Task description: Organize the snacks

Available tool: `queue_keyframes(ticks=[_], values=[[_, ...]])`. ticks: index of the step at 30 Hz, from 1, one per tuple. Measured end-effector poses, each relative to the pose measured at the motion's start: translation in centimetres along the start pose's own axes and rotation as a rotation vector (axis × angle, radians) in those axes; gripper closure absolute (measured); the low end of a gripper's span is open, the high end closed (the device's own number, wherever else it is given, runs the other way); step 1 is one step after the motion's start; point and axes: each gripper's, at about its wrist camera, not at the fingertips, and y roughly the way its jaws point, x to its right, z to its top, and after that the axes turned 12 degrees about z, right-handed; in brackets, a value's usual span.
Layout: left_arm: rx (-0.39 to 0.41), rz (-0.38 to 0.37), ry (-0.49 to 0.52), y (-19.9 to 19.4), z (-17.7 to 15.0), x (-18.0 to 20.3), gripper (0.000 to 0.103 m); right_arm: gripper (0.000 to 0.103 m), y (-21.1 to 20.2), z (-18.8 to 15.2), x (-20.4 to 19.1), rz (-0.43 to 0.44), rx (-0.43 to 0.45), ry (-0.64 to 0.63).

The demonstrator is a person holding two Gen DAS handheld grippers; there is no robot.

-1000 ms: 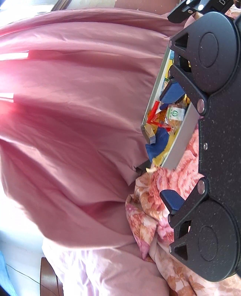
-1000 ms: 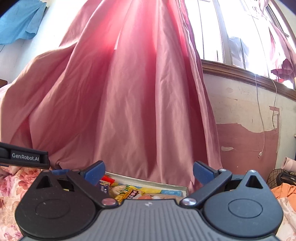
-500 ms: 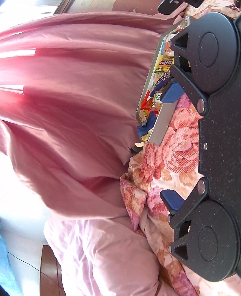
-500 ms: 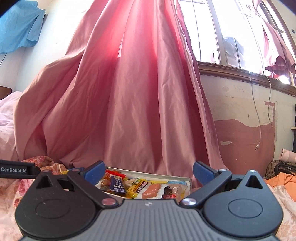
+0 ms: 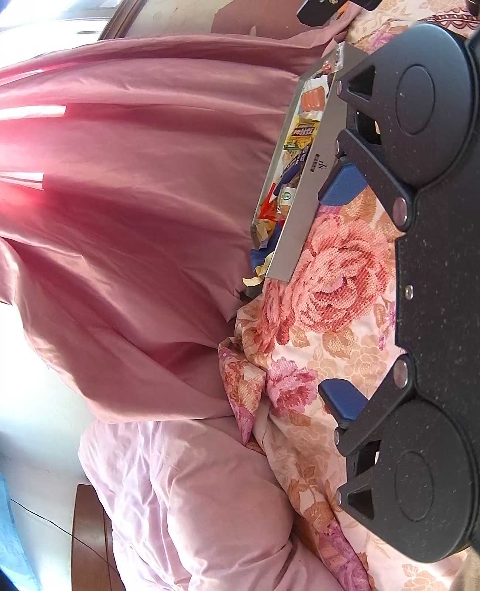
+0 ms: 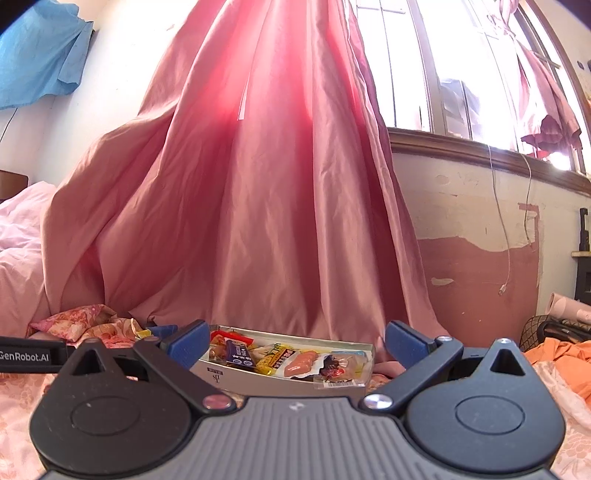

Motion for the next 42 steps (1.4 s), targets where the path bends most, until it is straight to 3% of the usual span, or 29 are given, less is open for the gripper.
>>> queue_keyframes(ticks=[8, 29, 42], values=[[0.019, 0.001, 0.065, -1.7, -0.8, -0.5, 0.003, 0.0, -1.9, -0.6, 0.1, -0.009, -0.03, 0.005], [-0.074, 0.011, 0.267, -5.1, -2.9, -1.8, 0.003, 0.0, -6.7, -3.0, -0.7, 0.041, -0.202, 0.088], [-0.095, 0.016, 0.294, -5.2, -3.4, -1.9, 0.003, 0.0, -6.7, -3.7, -0.7, 0.05, -0.241, 0.096]])
